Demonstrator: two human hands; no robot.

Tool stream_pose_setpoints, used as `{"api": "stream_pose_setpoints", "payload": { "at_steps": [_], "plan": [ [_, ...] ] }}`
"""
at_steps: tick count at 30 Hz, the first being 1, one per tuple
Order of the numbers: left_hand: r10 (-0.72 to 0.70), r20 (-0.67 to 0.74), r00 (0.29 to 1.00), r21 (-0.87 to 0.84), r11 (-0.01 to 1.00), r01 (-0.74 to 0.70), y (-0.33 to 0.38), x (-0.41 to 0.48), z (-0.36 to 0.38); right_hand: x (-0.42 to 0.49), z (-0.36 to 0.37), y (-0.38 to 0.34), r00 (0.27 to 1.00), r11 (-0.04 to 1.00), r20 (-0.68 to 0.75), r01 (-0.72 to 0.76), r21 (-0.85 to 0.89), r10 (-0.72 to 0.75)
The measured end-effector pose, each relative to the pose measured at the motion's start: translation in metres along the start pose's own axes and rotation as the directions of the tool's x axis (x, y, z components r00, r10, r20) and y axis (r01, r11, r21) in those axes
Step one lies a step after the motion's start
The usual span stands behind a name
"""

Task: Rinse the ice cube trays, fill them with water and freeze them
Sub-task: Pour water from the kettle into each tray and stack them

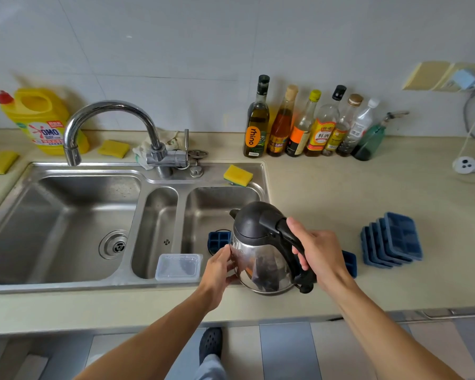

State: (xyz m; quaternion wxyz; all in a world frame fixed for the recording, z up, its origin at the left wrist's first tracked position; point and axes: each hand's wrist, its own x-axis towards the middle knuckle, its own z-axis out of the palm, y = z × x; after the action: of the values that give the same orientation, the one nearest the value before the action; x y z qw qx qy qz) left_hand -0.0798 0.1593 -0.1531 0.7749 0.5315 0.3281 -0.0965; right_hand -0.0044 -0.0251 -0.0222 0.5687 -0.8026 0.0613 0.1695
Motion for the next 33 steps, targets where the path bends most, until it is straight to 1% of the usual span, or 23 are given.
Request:
{"api": "stream_pose_setpoints", "payload": {
  "at_steps": [15, 33],
  "plan": [
    [0.003, -0.017, 1.0, -0.009, 1.0, -0.003, 0.008, 0.004, -0.006, 0.006, 0.011, -0.009, 1.0, 1.0, -0.008, -0.011, -0.022, 0.01],
    [-0.002, -0.026, 1.0, 0.031, 1.0, 0.003, 0.015, -0.002, -0.007, 0.007, 0.015, -0.012, 1.0, 1.0, 0.005, -0.015, -0.013, 0.015]
  ]
}}
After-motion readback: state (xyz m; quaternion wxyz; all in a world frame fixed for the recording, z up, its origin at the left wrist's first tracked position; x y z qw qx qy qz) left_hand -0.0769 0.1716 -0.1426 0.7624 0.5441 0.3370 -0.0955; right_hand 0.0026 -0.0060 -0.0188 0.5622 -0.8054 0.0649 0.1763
